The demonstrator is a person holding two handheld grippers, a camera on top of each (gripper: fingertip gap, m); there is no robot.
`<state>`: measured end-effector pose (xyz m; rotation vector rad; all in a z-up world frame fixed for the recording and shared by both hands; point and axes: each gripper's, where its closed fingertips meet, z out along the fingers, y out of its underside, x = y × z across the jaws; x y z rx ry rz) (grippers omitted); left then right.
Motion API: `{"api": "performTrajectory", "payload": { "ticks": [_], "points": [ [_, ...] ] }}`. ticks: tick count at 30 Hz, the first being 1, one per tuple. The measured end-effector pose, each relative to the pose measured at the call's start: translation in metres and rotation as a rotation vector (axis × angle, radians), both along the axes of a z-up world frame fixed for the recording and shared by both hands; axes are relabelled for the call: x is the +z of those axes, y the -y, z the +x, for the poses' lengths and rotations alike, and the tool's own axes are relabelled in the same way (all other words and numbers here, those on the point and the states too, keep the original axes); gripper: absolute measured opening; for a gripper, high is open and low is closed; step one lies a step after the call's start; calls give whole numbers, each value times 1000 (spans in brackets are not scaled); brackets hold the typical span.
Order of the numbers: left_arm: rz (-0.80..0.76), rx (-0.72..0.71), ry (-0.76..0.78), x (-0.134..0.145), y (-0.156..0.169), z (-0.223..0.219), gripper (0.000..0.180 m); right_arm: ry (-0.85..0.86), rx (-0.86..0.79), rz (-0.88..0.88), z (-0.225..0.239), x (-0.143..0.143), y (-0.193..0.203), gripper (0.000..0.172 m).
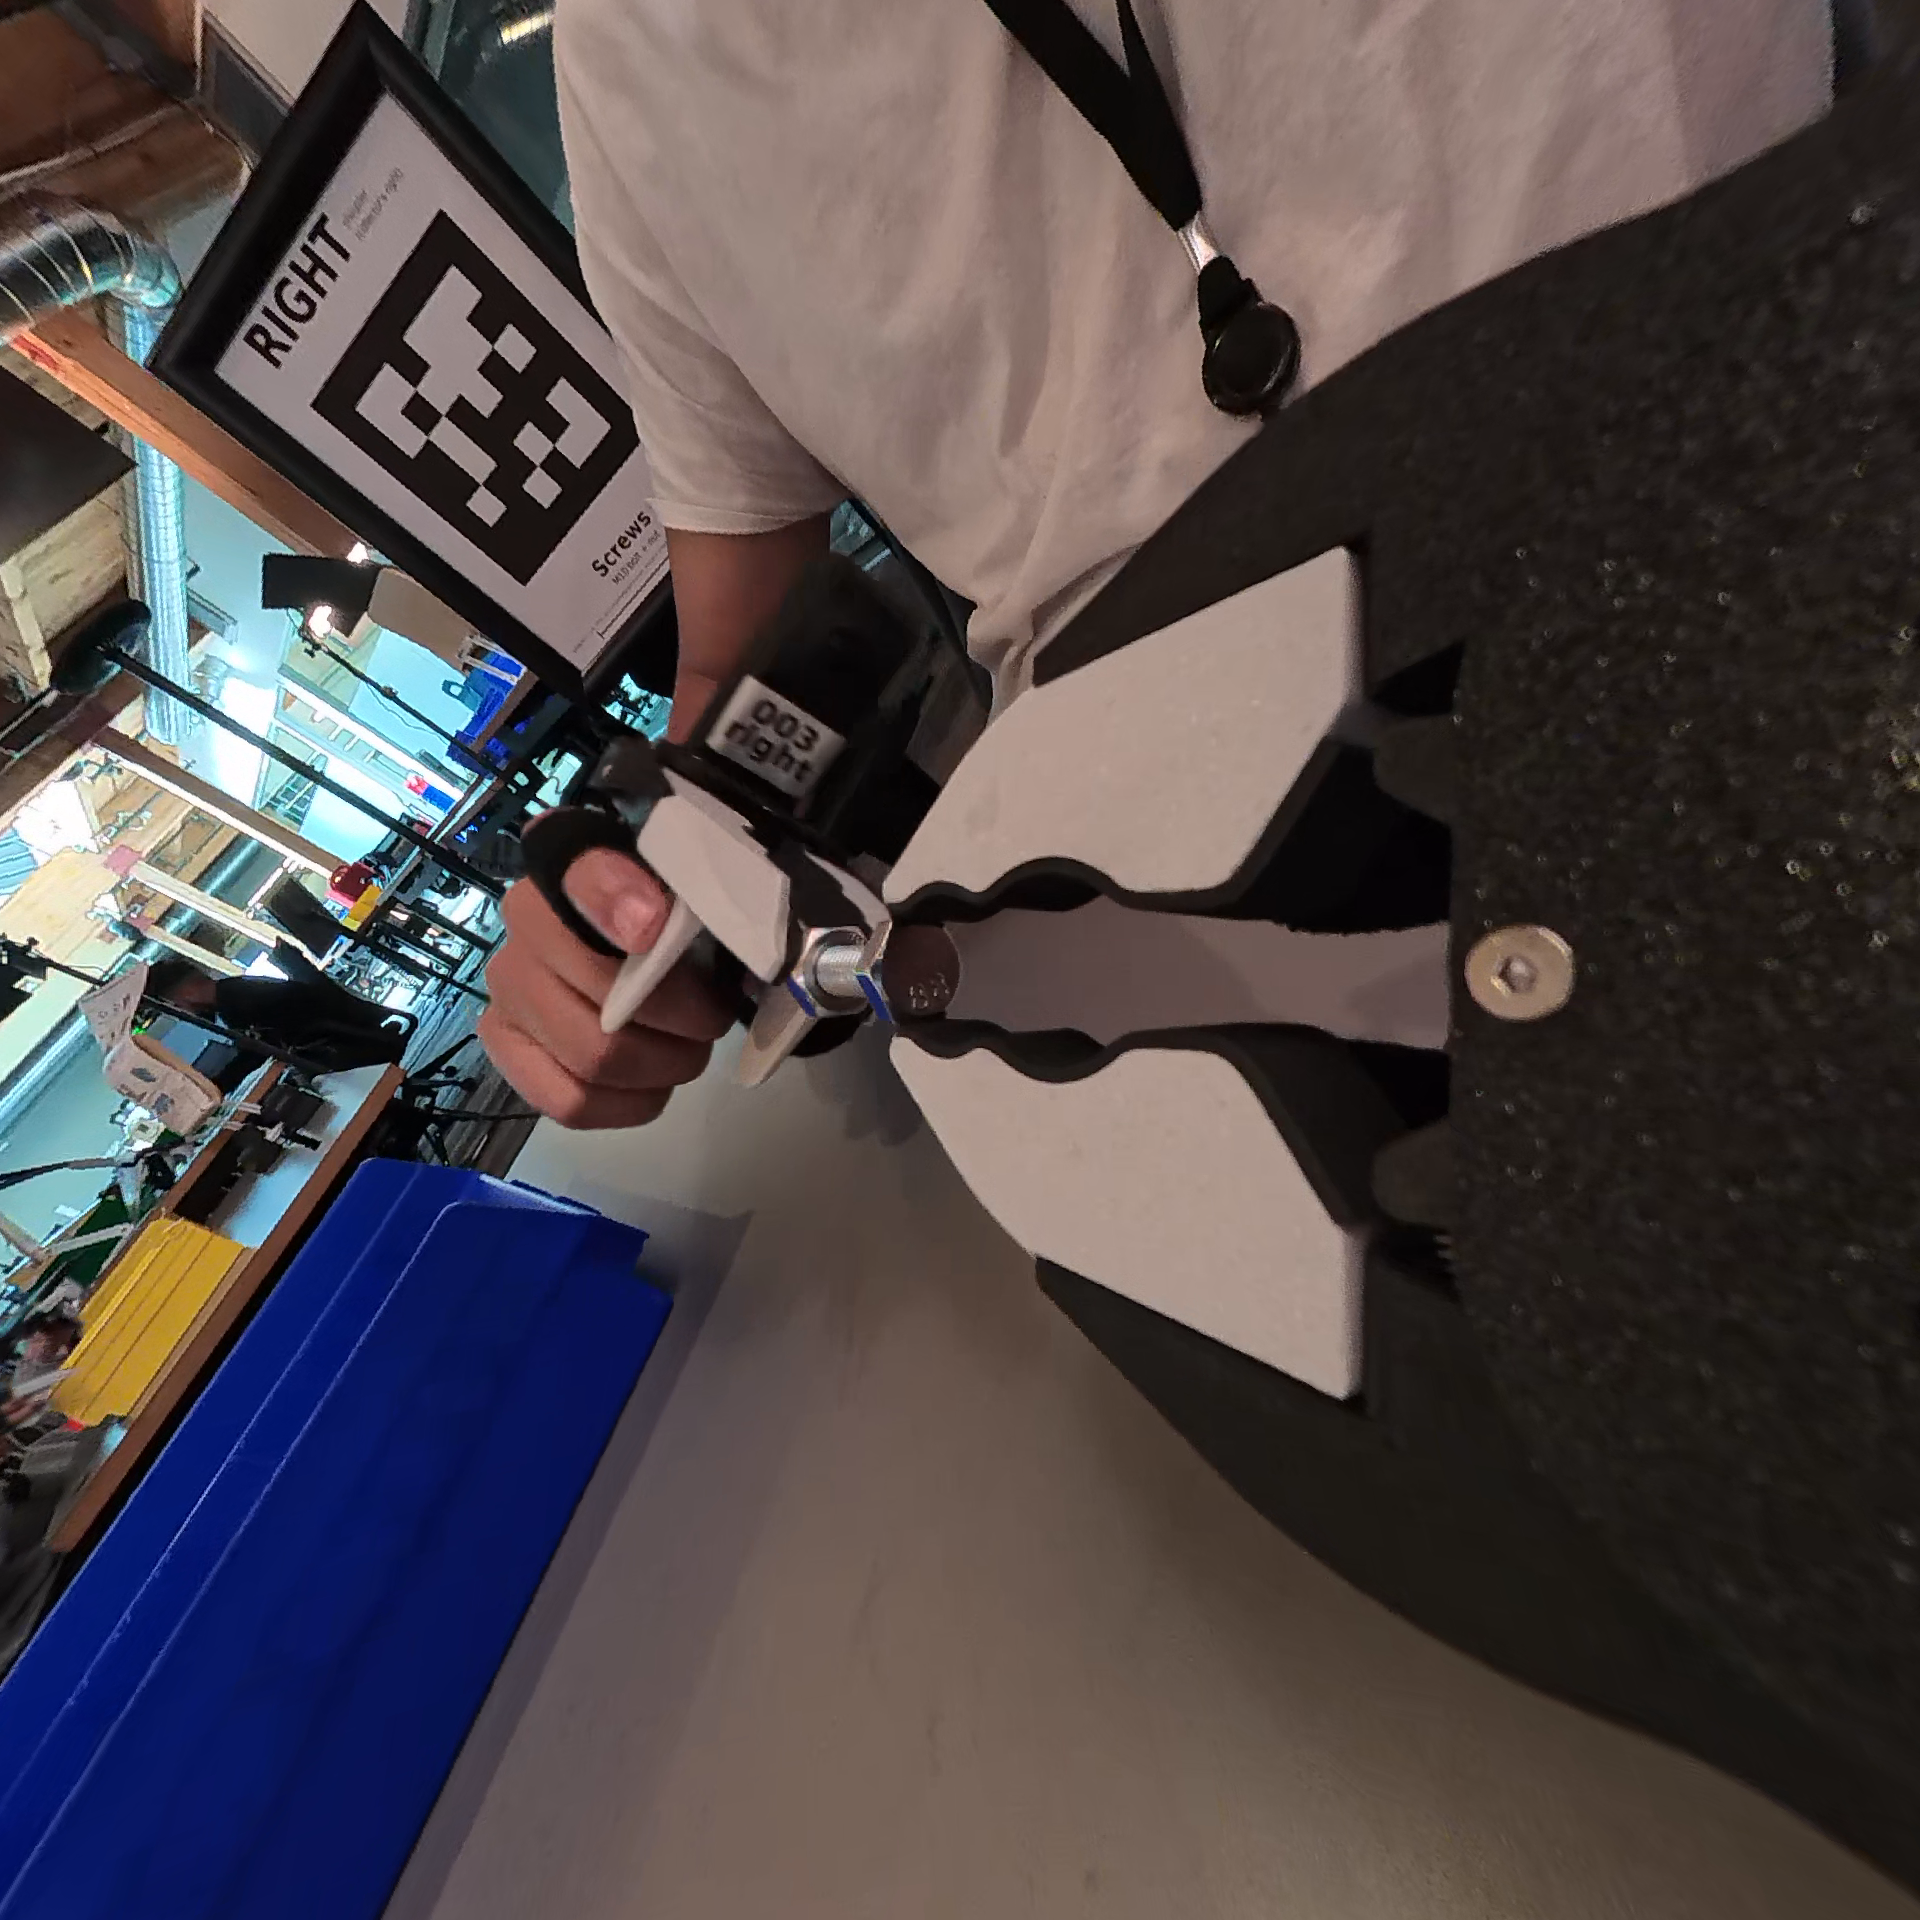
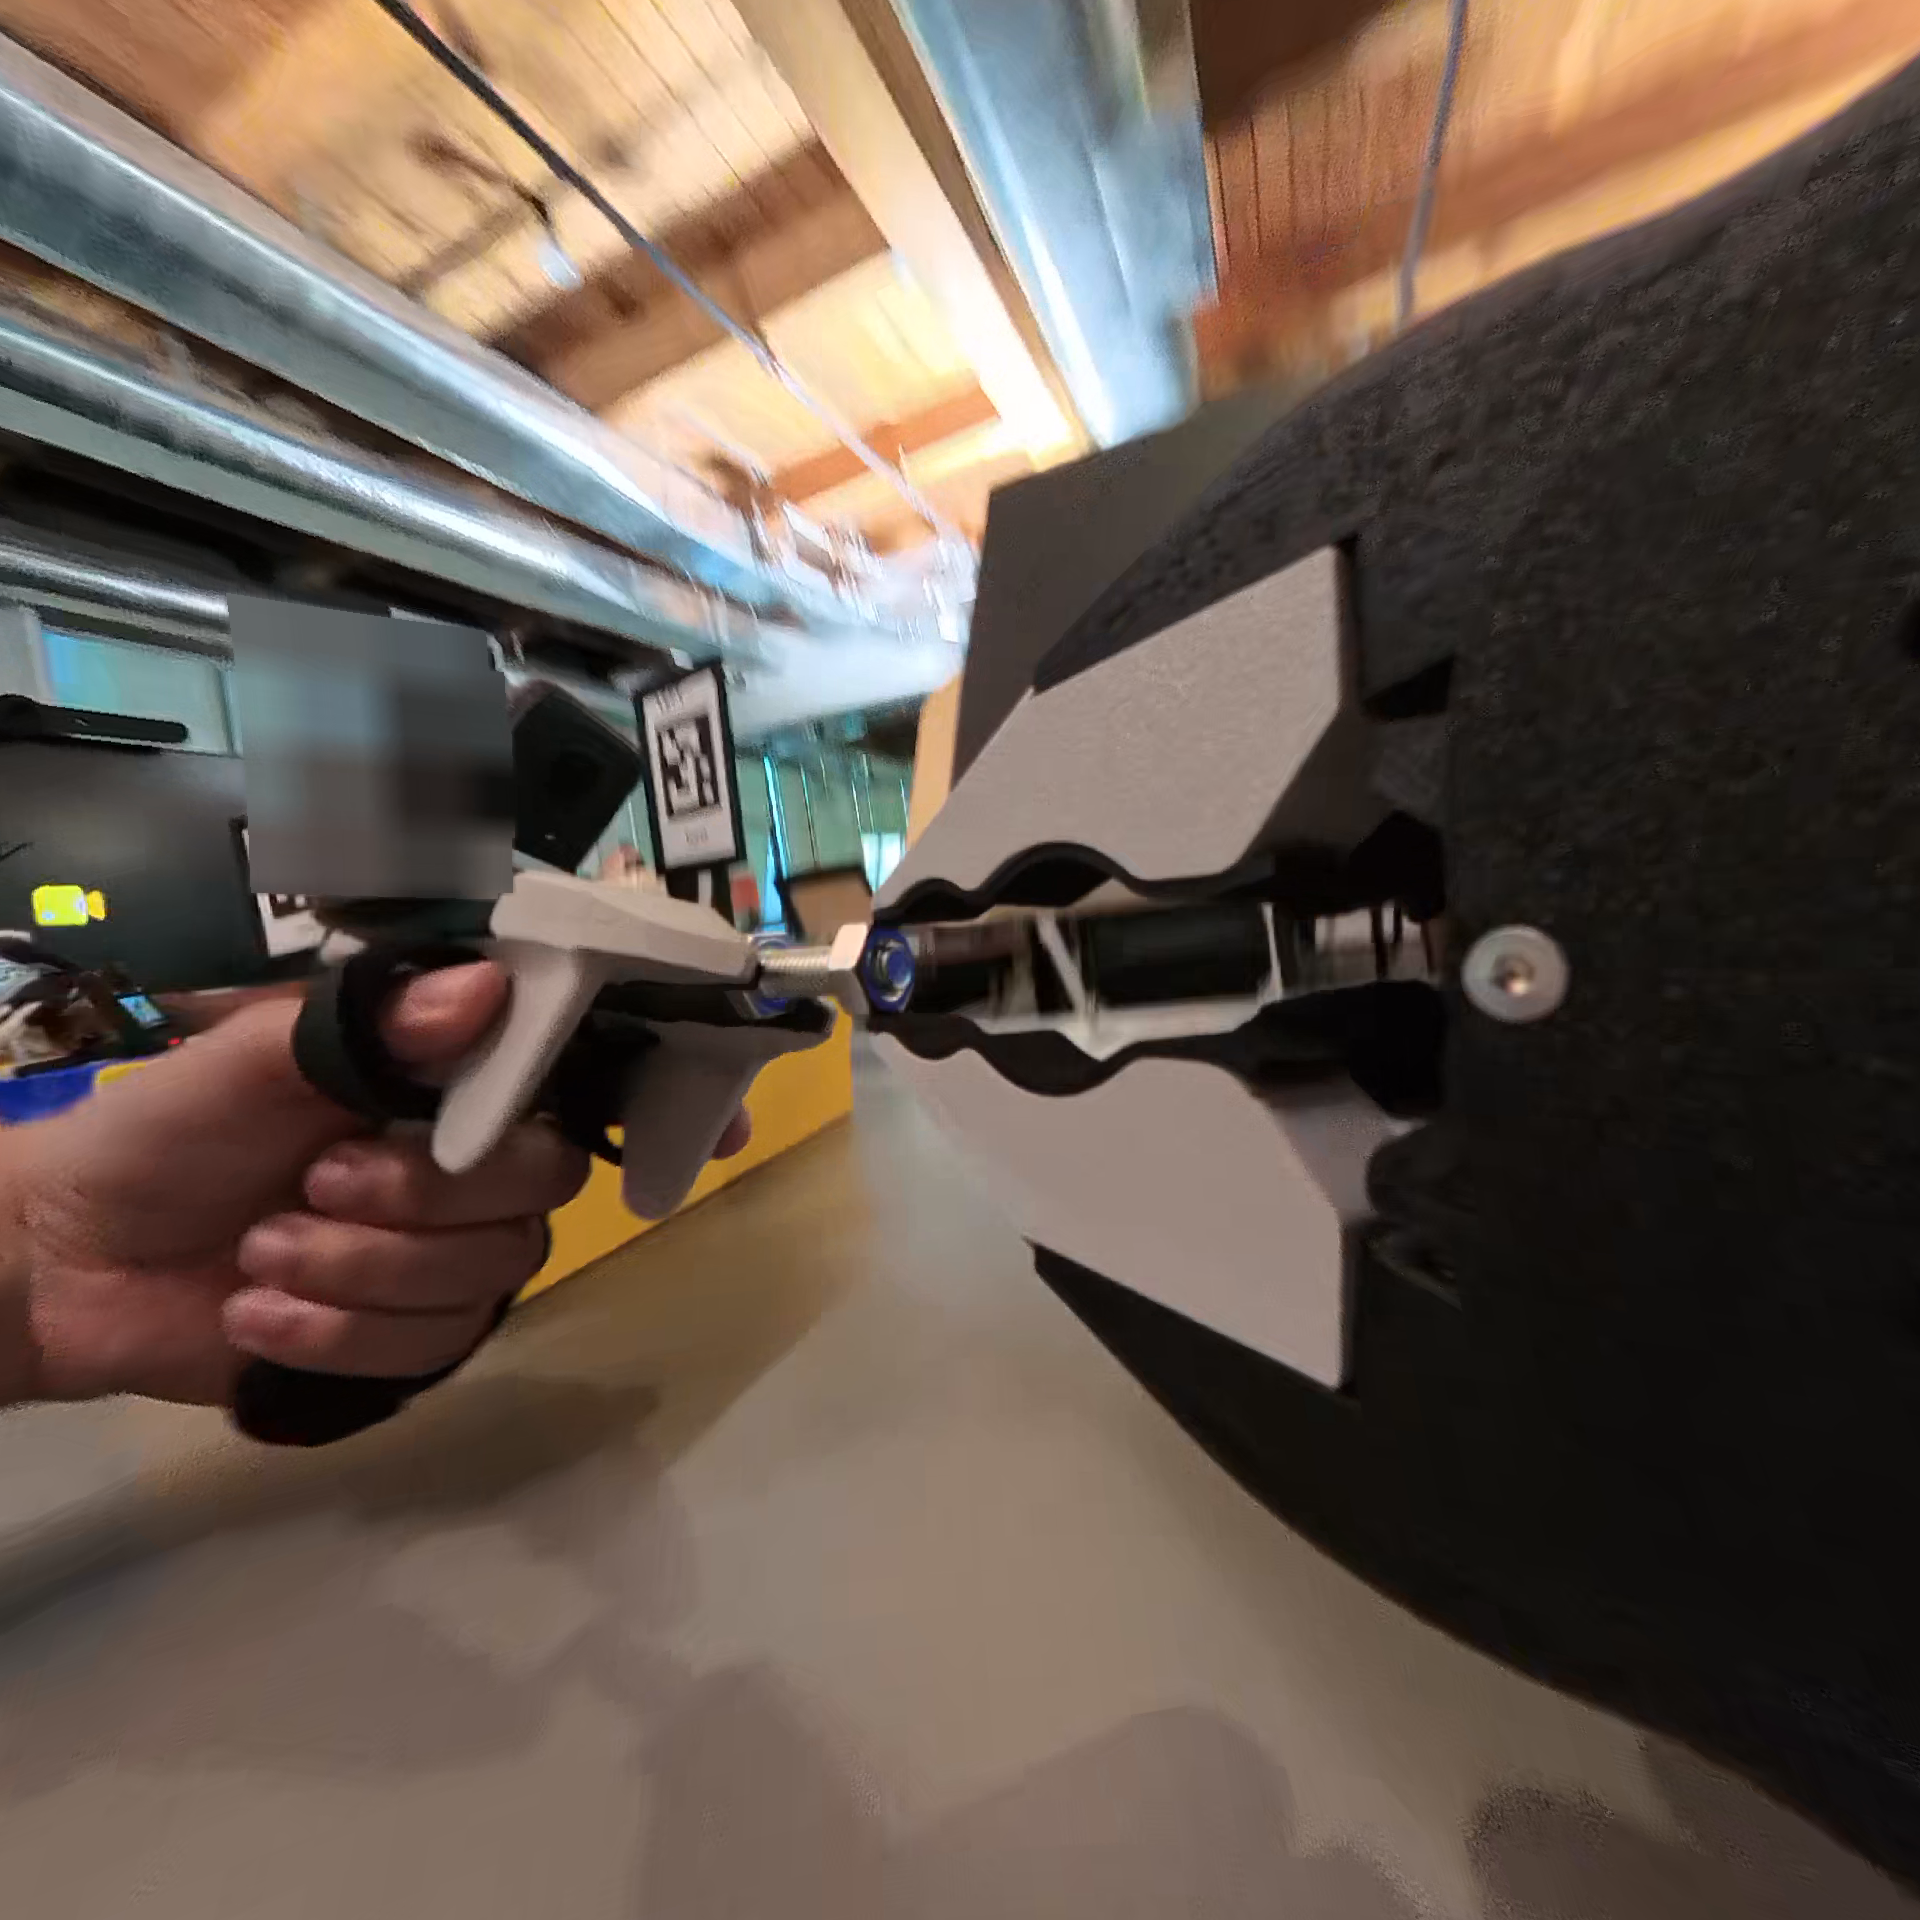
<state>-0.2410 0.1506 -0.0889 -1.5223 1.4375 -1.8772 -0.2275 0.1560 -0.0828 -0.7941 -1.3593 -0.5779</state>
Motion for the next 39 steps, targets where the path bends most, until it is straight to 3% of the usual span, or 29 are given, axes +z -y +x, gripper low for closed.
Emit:
{"api": "performTrajectory", "payload": {
  "ticks": [5,11,13,14,16,19,24,26,28,35,39],
  "points": [
    [104,56,49,7,-3,1,17,-467,98,-690,-1,2,0,17],
    [206,134,91,19,-7,4,17,-1216,465,-1838,0,17,-2,17],
    [215,158,94,20,-11,5,17,-1361,584,-2051,-1,19,-4,23],
    [208,156,96,20,-11,4,17,-1386,634,-2063,-2,21,-4,29],
    [179,162,105,22,-13,3,17,-1376,643,-1898,-3,26,-5,42],
    [115,167,145,29,-14,-1,17,-1168,494,-1552,-4,23,-6,53],
    [75,157,166,34,-13,-3,17,-681,187,-759,15,14,-13,55],
    [63,147,155,32,-13,-2,17,-496,122,-361,21,26,-6,52],
    [51,135,143,30,-11,0,17,-231,59,-133,17,19,2,51],
    [39,71,106,24,4,6,17,144,-25,343,8,21,14,40],
    [39,47,70,16,10,11,17,184,-59,349,3,14,11,29]
  ]
}}
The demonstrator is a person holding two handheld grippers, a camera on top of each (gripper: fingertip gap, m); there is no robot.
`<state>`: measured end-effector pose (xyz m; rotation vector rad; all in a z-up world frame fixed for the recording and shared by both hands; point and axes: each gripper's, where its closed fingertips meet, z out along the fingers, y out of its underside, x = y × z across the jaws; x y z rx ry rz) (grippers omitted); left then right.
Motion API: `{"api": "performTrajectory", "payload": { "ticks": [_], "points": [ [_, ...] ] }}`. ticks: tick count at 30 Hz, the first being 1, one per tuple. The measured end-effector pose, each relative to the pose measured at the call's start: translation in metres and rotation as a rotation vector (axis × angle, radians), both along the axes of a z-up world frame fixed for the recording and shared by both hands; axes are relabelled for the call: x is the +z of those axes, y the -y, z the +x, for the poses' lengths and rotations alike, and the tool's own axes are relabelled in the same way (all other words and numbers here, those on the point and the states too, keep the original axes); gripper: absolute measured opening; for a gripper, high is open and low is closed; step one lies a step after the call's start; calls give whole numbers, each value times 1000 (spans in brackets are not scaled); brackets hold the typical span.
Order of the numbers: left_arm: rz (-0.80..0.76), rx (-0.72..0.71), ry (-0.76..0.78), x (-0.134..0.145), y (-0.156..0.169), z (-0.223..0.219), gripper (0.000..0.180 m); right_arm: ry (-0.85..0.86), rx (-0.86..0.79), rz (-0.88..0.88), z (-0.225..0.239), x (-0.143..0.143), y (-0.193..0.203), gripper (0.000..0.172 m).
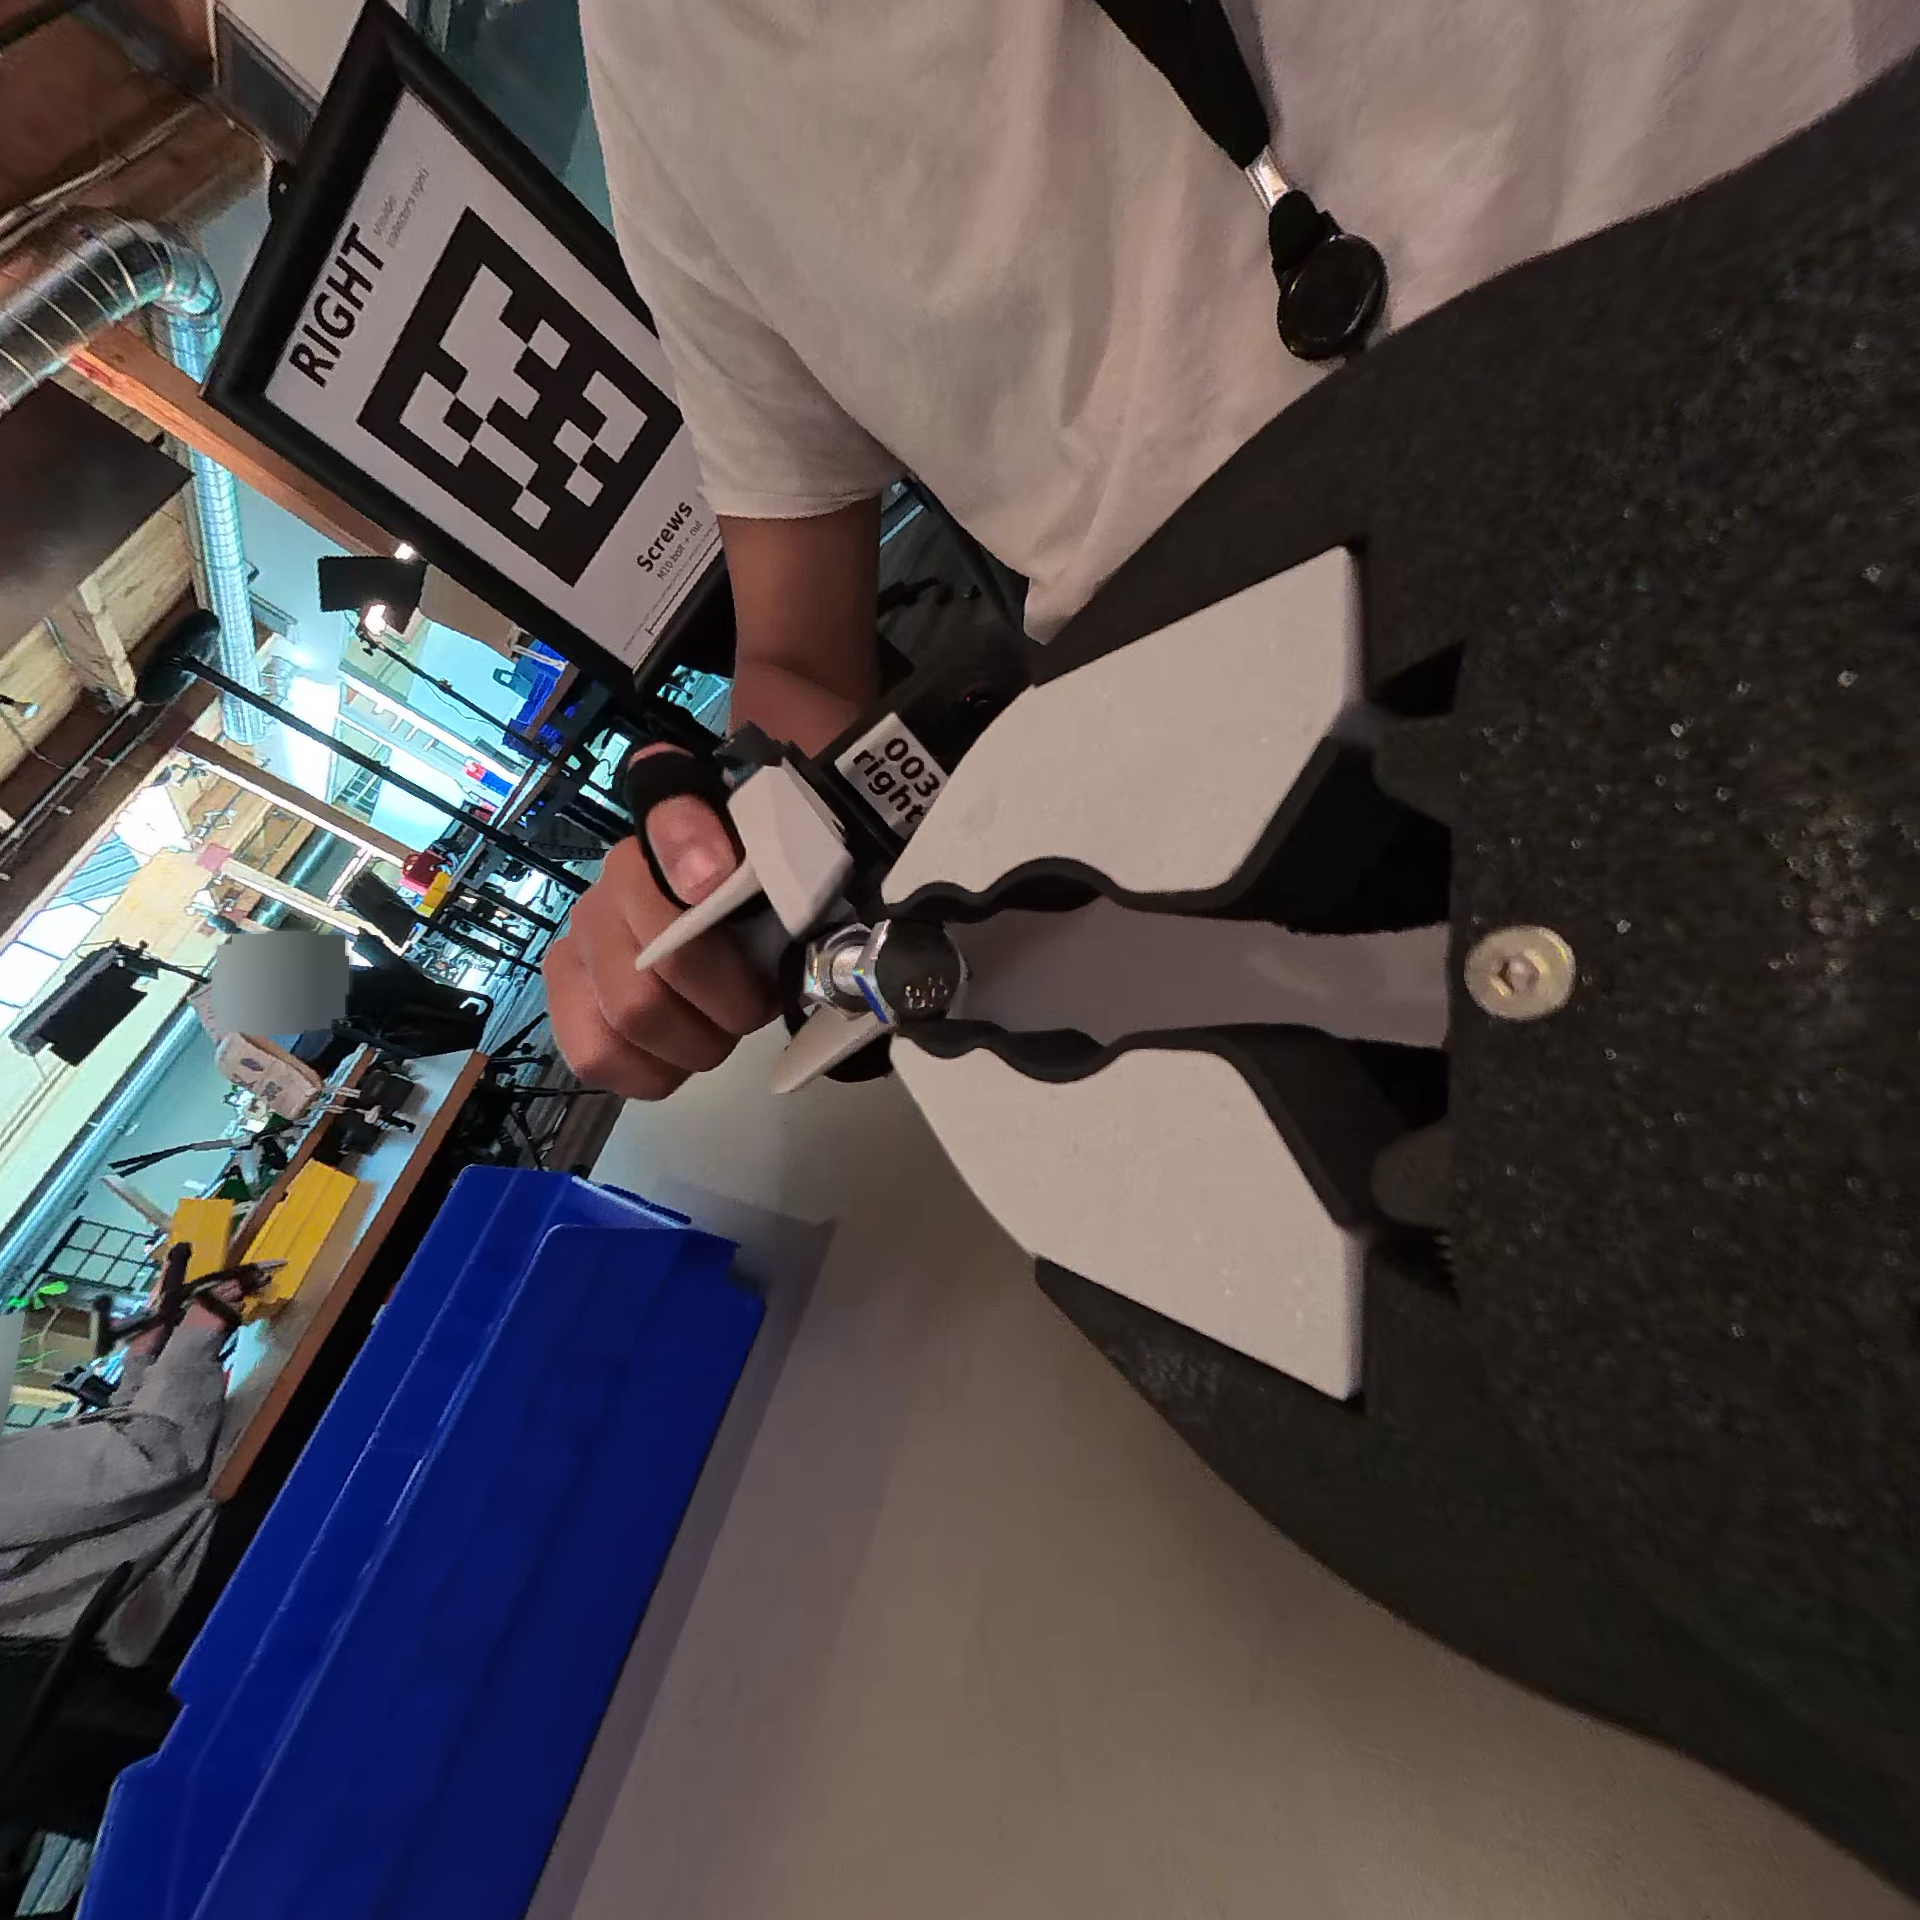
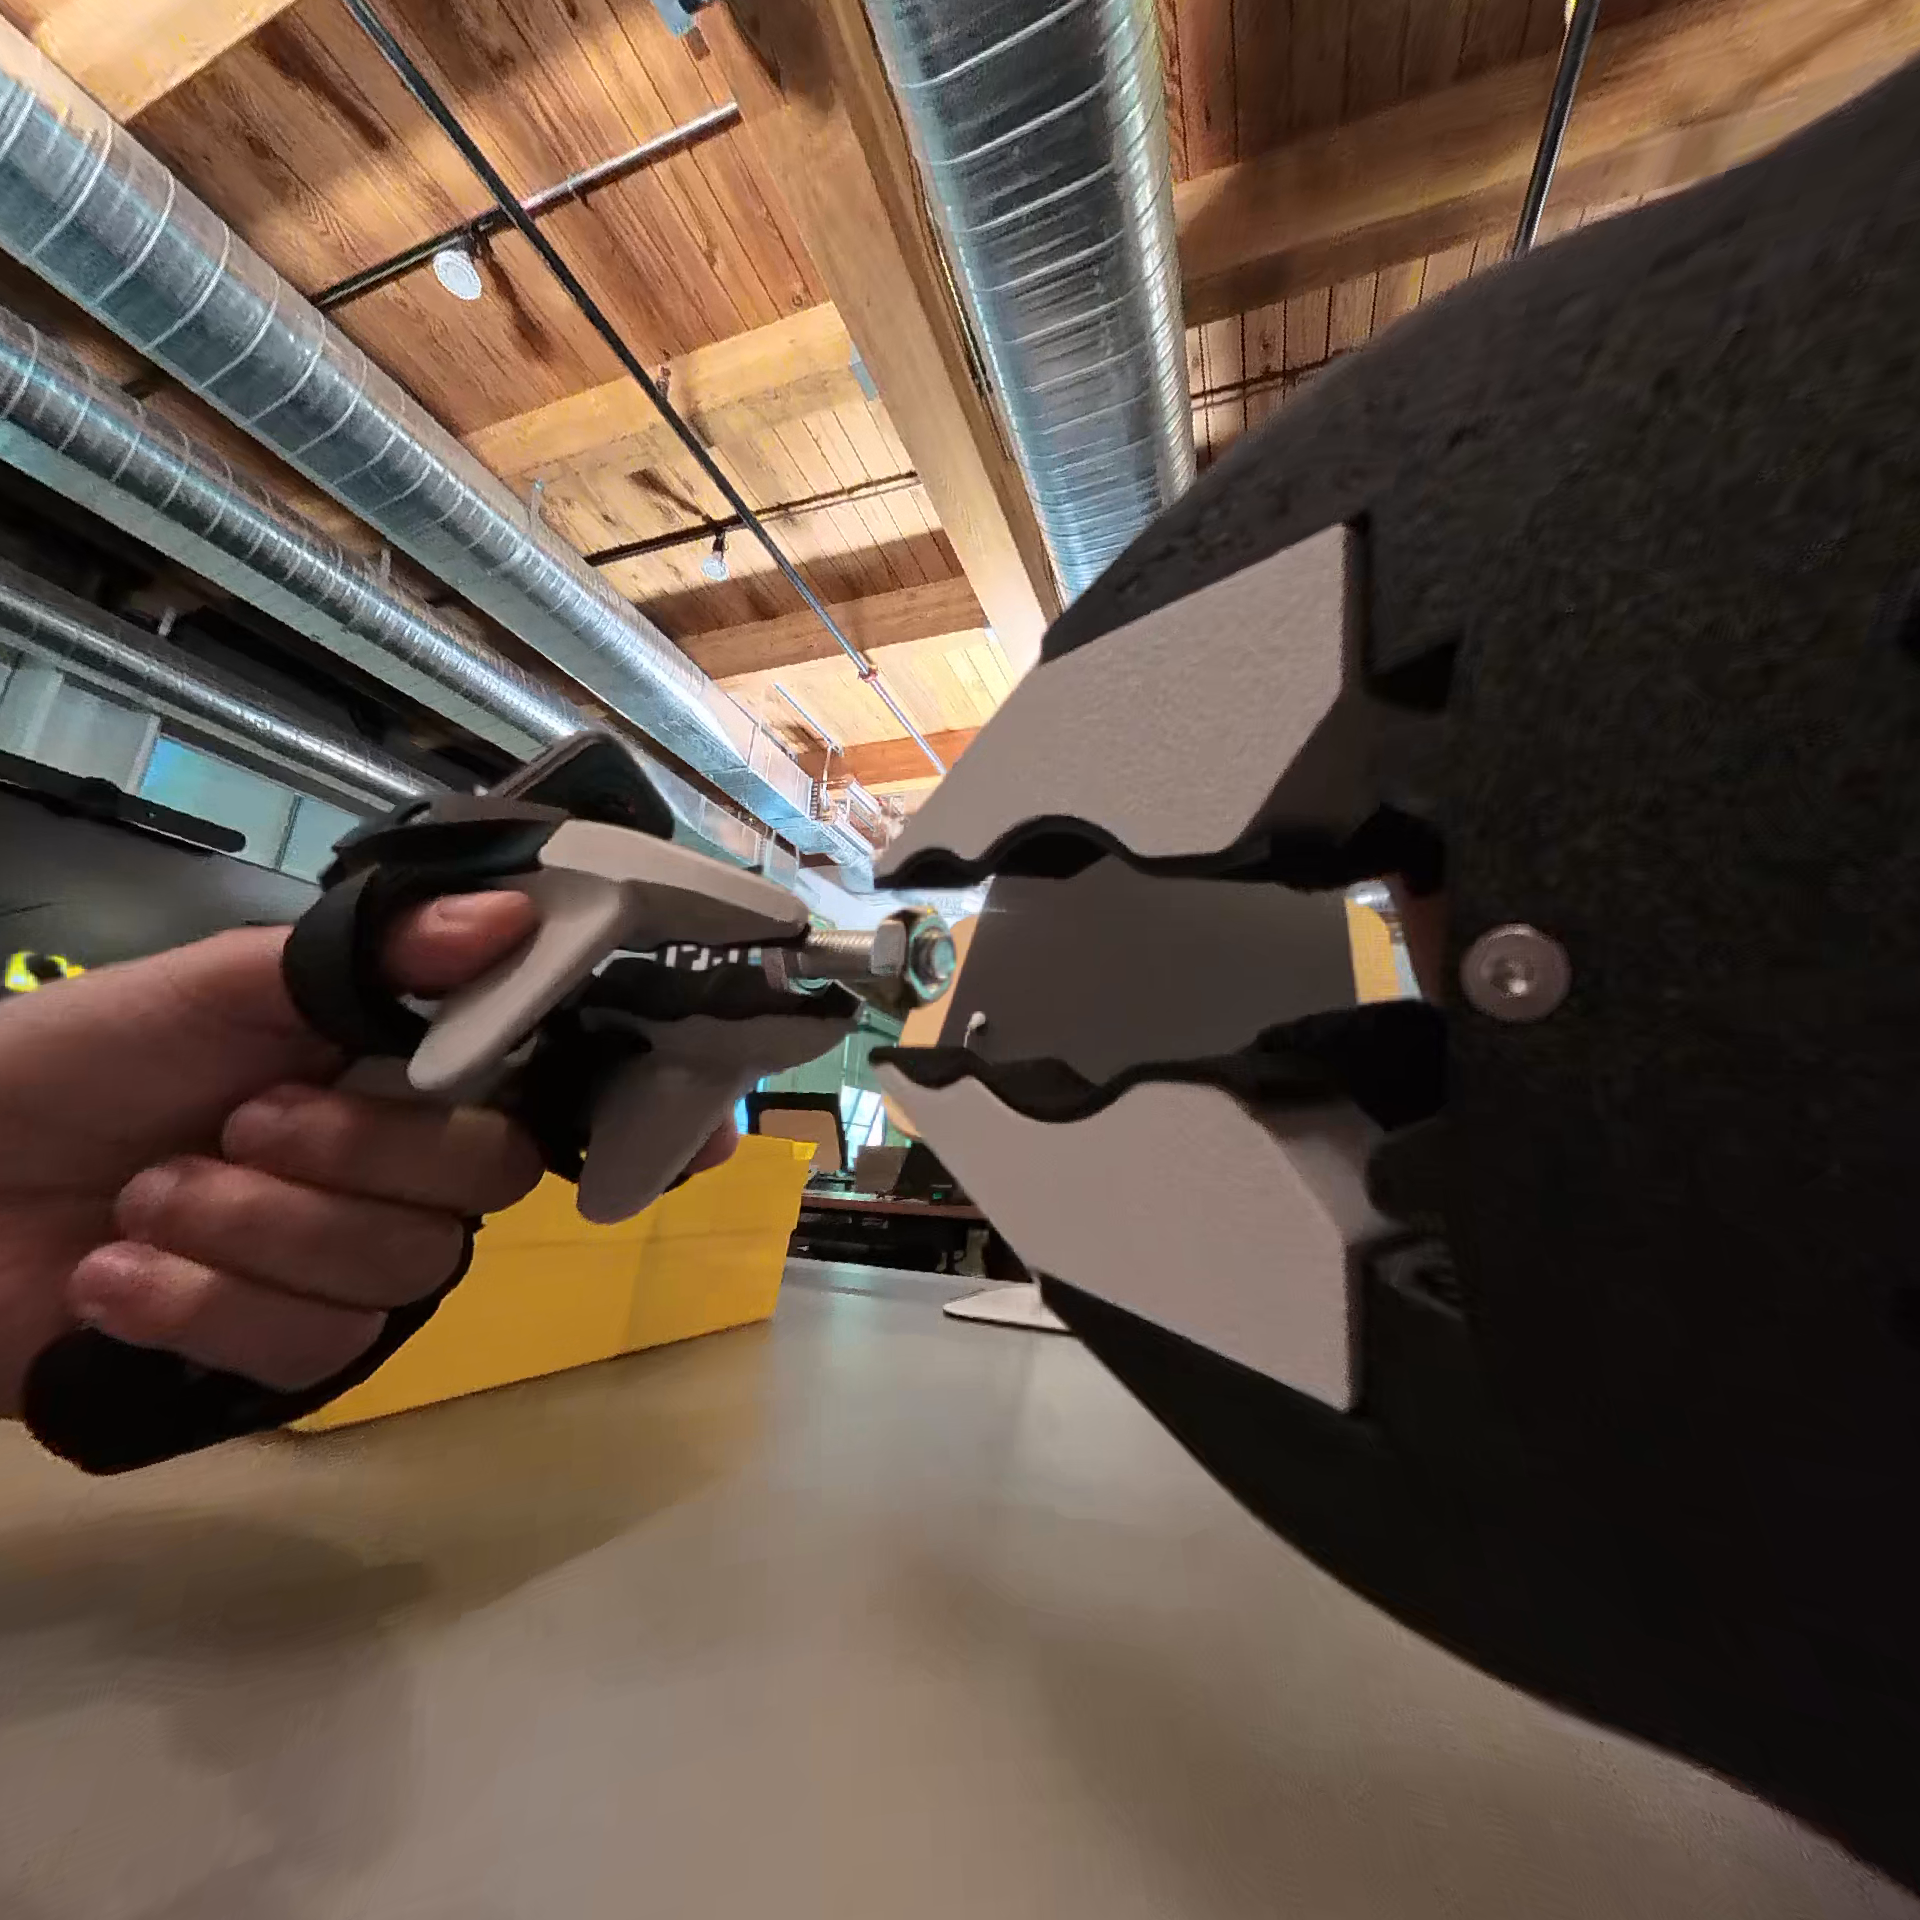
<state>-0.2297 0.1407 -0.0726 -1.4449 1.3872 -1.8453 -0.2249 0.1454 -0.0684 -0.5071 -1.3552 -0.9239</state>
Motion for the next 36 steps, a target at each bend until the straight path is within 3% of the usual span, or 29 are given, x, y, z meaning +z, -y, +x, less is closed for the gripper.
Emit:
{"api": "performTrajectory", "payload": {
  "ticks": [1,5,12,17,20,23,25,29,31,34,36],
  "points": [
    [1,-3,-8,-1,1,1,17,5,-13,6,1,0,-1,18],
    [12,0,-19,-5,0,2,17,-111,10,-180,2,-3,-3,18],
    [89,22,-9,-5,1,2,17,-693,238,-1093,0,-7,0,18],
    [100,59,23,1,-5,1,17,-1214,447,-1789,-4,3,-6,17],
    [104,87,5,-3,-13,0,17,-1339,481,-2045,-5,-6,-10,19],
    [80,118,-2,-5,-20,1,17,-1290,540,-1978,3,-3,-10,47],
    [73,123,1,-5,-22,1,17,-1223,487,-1805,10,-2,-14,52],
    [48,124,8,-3,-23,0,17,-800,14,-1222,33,-36,-38,53],
    [42,121,-10,-6,-23,0,17,-551,-165,-818,48,-33,-46,53],
    [42,119,-30,-10,-23,2,17,-193,-203,-322,43,-19,-35,42],
    [30,107,-22,-8,-20,3,17,-164,-164,-251,34,-15,-27,41]
  ]
}}
